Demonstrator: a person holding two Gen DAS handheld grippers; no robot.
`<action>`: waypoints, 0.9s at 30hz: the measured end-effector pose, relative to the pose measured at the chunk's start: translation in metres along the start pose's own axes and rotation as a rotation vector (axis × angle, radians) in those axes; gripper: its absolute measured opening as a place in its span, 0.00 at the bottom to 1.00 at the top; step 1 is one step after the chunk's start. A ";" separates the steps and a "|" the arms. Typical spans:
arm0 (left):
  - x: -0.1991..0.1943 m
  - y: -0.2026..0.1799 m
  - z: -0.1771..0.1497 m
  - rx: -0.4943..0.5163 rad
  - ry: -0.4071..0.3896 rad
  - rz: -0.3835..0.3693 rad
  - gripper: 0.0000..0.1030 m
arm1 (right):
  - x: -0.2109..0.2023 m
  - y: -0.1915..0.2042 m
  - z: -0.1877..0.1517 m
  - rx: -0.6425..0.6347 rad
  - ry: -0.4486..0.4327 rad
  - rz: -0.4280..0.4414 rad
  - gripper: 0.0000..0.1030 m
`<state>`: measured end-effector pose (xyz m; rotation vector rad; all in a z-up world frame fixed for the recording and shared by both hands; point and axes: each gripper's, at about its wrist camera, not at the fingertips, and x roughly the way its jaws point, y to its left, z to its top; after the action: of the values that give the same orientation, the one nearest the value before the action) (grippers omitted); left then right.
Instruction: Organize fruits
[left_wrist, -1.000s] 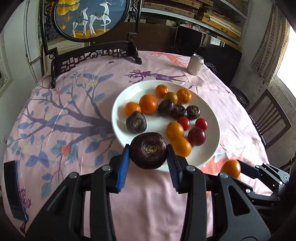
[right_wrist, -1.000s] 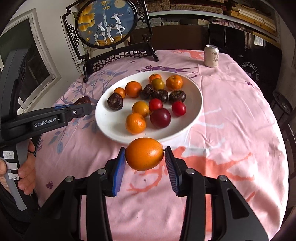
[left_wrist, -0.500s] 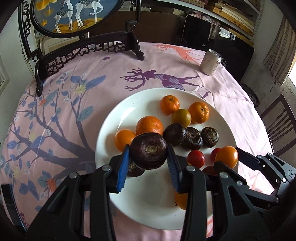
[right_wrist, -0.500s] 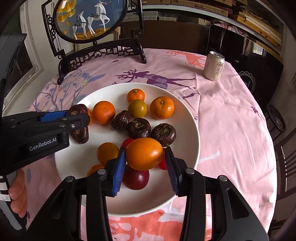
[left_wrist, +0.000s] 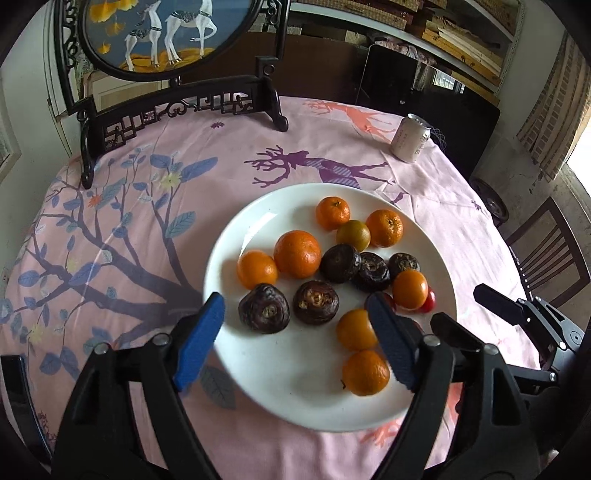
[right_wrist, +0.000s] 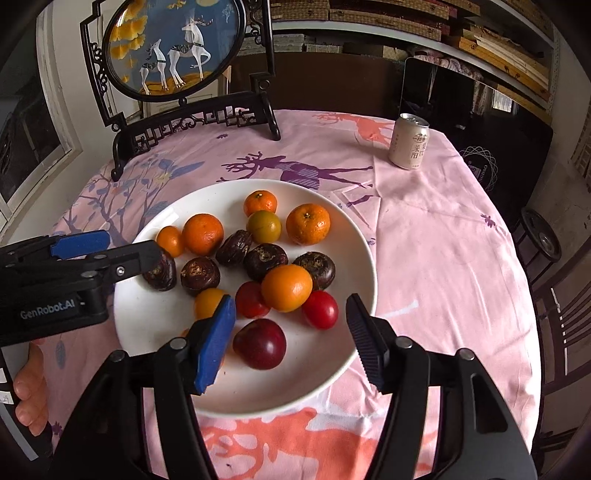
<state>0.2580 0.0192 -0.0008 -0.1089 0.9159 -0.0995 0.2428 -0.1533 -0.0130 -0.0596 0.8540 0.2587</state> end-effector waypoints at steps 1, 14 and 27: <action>-0.008 0.002 -0.008 -0.008 -0.011 0.004 0.91 | -0.008 0.001 -0.006 0.008 -0.004 0.007 0.61; -0.068 0.009 -0.116 0.018 -0.062 0.052 0.98 | -0.057 0.028 -0.104 0.046 0.027 -0.057 0.61; -0.104 0.000 -0.131 0.040 -0.135 0.047 0.98 | -0.075 0.040 -0.115 0.025 -0.010 -0.069 0.96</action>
<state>0.0912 0.0267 0.0017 -0.0557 0.7807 -0.0658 0.1003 -0.1475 -0.0301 -0.0648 0.8438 0.1835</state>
